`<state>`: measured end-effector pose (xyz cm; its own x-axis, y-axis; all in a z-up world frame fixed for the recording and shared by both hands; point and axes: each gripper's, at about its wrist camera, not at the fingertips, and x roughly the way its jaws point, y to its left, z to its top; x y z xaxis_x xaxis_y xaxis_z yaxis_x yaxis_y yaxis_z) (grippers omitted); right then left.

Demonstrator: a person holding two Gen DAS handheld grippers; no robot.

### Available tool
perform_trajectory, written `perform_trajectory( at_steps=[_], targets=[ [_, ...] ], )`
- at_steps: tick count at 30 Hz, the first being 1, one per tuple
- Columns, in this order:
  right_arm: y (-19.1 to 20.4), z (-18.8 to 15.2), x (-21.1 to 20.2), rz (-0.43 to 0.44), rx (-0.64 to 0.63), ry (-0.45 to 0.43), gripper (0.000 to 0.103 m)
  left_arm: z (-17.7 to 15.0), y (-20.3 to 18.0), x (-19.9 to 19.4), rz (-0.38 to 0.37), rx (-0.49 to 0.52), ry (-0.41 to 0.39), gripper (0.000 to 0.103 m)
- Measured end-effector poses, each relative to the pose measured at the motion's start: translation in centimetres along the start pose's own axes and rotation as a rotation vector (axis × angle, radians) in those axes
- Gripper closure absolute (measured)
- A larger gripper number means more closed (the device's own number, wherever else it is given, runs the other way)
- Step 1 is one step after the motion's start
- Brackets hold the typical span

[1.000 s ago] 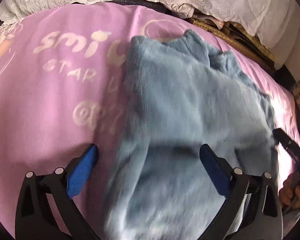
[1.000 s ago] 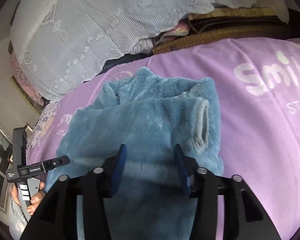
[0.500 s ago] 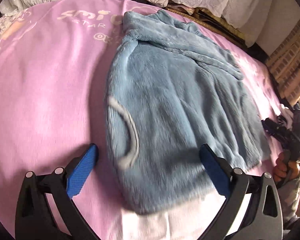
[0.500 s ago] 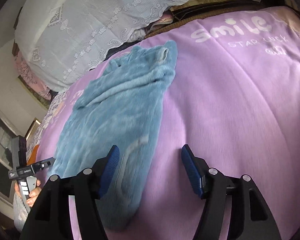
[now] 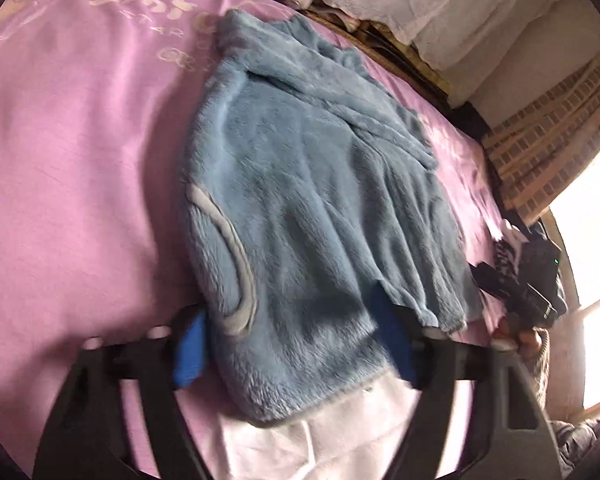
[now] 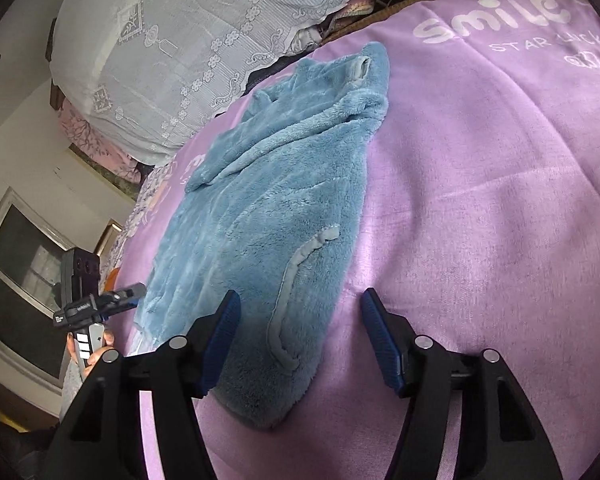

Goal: Fold small clothes
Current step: 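Grasp the grey-trimmed jacket edge with both tools, then lift the gripped jacket edge and fold it over the body with both tools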

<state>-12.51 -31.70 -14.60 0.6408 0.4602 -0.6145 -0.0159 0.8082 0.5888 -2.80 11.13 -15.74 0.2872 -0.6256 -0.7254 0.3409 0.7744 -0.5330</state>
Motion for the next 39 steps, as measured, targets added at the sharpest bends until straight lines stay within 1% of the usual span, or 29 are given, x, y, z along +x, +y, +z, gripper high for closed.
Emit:
perform_trajectory(
  at_steps=[2,6,8,9,11,12,13,14,16,17,18,19,20,22,23,25,28,31,35,39],
  targets=[
    [-0.1,-0.1,-0.2,0.008,0.006,0.002,0.045,-0.1,-0.2,0.2,0.015,0.007,0.001,0.040],
    [0.0,0.1,0.2,0.018,0.011,0.015,0.045,0.4,0.3,0.5,-0.024,-0.028,0.007,0.040],
    [0.3,0.4,0.8,0.030,0.007,0.028,0.045,0.9,0.4,0.8,-0.021,-0.029,0.005,0.039],
    [0.5,0.6,1.3,0.039,0.002,0.036,0.045,1.1,0.3,1.0,-0.019,-0.028,0.003,0.033],
    [1.0,0.8,2.1,0.057,-0.011,0.050,0.045,1.3,-0.2,1.3,-0.035,-0.010,0.007,0.025],
    [1.3,0.8,2.3,0.056,-0.021,0.055,0.045,1.2,-0.5,1.3,-0.025,0.002,0.006,0.025],
    [1.6,0.6,2.3,0.052,-0.033,0.057,0.048,0.9,-0.8,1.3,-0.012,0.018,0.007,0.025],
    [1.8,0.2,2.1,0.063,-0.035,0.064,0.050,0.4,-1.1,1.1,-0.012,0.023,0.006,0.028],
    [1.7,-0.6,1.6,0.093,-0.024,0.076,0.058,-0.3,-1.4,0.6,-0.022,0.033,0.006,0.042],
    [1.7,-0.9,1.4,0.101,-0.021,0.077,0.059,-0.4,-1.2,0.5,-0.018,0.033,0.006,0.052],
    [1.5,-0.9,1.4,0.105,-0.016,0.074,0.061,-0.2,-1.0,0.7,-0.014,0.029,0.009,0.058],
    [1.4,-0.8,1.4,0.109,-0.011,0.077,0.063,0.1,-0.6,1.0,-0.018,0.019,0.018,0.062],
    [1.3,-0.7,1.7,0.117,-0.004,0.079,0.066,0.5,-0.1,1.3,-0.026,0.000,0.024,0.071],
    [1.1,-0.6,2.0,0.115,0.011,0.076,0.082,0.7,0.9,1.2,-0.063,-0.051,0.028,0.079],
    [1.0,-0.7,1.8,0.115,0.021,0.069,0.086,0.7,1.0,1.1,-0.071,-0.063,0.026,0.083],
    [1.0,-0.7,1.4,0.112,0.023,0.047,0.089,0.5,0.6,0.7,-0.056,-0.050,0.010,0.086],
    [1.8,-0.7,0.1,0.097,-0.011,-0.012,0.090,0.1,-0.5,-0.4,-0.021,-0.004,-0.032,0.088],
    [2.1,-0.4,-1.5,0.115,-0.011,-0.070,0.090,0.4,-1.0,-1.6,-0.021,0.018,-0.065,0.089],
    [2.3,0.9,-1.9,0.137,0.003,-0.076,0.090,1.8,-1.4,-1.8,-0.017,0.026,-0.057,0.089],
    [2.6,3.0,-2.4,0.203,0.034,-0.108,0.090,3.7,-2.4,-3.1,-0.003,0.044,-0.103,0.089]
  ],
)
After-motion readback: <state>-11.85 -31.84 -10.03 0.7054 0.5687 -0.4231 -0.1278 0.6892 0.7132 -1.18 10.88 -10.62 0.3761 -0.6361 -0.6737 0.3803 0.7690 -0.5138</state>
